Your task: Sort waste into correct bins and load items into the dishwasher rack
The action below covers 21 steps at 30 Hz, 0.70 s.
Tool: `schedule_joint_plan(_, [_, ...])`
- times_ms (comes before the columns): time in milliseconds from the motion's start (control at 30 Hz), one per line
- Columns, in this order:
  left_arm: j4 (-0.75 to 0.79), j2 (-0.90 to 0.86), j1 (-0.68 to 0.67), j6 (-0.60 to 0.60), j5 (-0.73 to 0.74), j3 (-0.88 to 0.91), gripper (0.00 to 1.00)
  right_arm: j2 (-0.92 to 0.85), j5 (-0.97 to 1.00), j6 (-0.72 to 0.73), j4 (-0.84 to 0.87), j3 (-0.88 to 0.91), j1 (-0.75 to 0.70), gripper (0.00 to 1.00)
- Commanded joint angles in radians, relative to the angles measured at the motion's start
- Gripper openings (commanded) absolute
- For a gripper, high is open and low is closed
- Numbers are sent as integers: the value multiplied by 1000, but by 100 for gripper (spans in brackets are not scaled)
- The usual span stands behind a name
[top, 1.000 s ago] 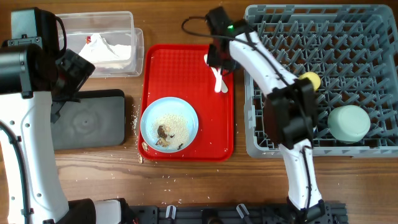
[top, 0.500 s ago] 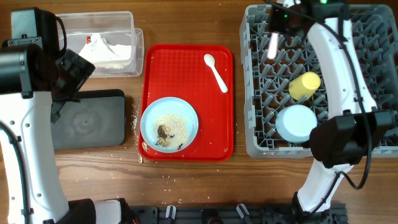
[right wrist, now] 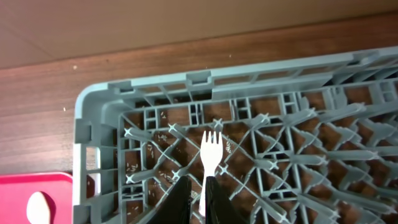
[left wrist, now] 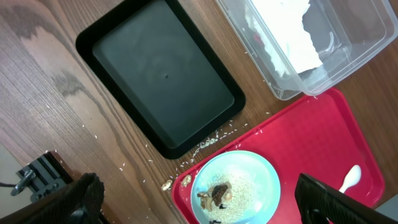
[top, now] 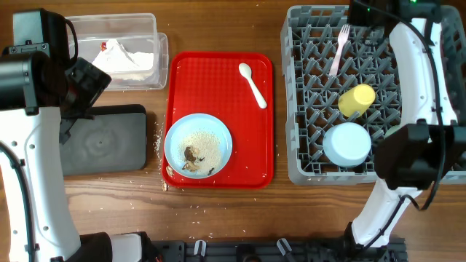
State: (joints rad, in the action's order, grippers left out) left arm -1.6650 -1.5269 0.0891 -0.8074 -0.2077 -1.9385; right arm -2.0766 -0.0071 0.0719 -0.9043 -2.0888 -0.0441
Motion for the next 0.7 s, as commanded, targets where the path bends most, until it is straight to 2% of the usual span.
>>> schedule_joint_plan(0, [0, 1, 7, -16, 2, -5, 100, -34, -37, -16, -20, -11, 3, 13])
schedule_joint_plan(67, [0, 1, 7, -16, 2, -5, 100, -21, -90, -16, -48, -11, 3, 15])
schedule_joint_plan(233, [0, 1, 7, -16, 2, -5, 100, 24, -447, -5, -123, -11, 28, 18])
schedule_joint_plan(267, [0, 1, 7, -16, 2, -5, 100, 26, -491, -5, -134, -11, 41, 21])
schedule_joint_plan(300, [0, 1, 7, -16, 2, -5, 100, 26, -514, 2, -155, -11, 72, 31])
schedule_joint_plan(400, [0, 1, 7, -16, 2, -5, 100, 10, -439, 9, -206, -11, 169, 58])
schedule_joint_plan(500, [0, 1, 7, -16, 2, -5, 100, -23, -296, 10, -185, 18, 291, 77])
schedule_joint_plan(567, [0, 1, 7, -16, 2, -5, 100, -48, -201, 9, -166, 41, 352, 78])
schedule_joint_plan(667, [0, 1, 7, -16, 2, -5, 100, -113, -64, 11, -133, 59, 445, 75])
